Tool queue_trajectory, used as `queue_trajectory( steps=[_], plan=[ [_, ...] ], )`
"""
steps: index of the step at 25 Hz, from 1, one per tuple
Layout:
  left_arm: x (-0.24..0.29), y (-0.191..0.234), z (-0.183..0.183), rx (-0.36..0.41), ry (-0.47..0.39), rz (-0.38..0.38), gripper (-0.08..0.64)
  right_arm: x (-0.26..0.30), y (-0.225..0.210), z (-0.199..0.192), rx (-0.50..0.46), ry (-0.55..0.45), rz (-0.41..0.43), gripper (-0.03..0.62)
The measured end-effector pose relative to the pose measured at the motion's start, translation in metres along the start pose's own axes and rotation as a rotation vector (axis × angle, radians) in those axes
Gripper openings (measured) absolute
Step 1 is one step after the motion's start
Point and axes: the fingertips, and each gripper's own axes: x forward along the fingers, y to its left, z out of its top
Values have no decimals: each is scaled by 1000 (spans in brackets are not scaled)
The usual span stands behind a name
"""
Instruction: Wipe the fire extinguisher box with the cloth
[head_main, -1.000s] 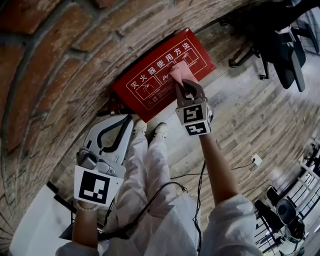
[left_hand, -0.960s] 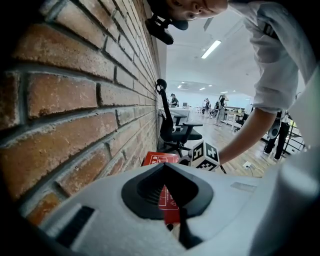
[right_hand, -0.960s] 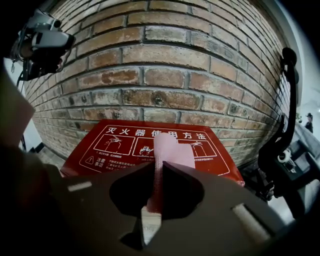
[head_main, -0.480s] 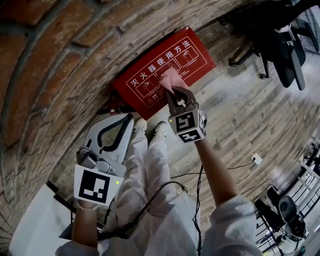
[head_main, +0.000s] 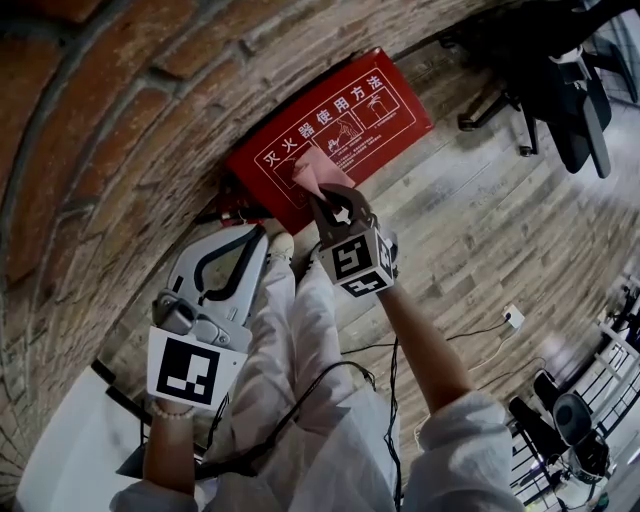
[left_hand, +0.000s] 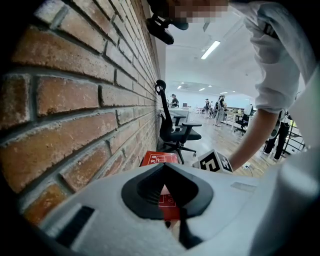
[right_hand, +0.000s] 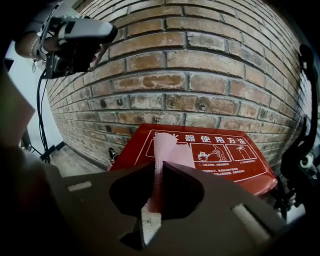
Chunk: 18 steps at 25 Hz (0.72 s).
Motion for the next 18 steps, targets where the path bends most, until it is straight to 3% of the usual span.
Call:
queue_trajectory(
  steps=[18],
  plan=[
    [-14,0,-9,2,-4,15,0,4,82,5,-73,-21,170,28]
  ],
)
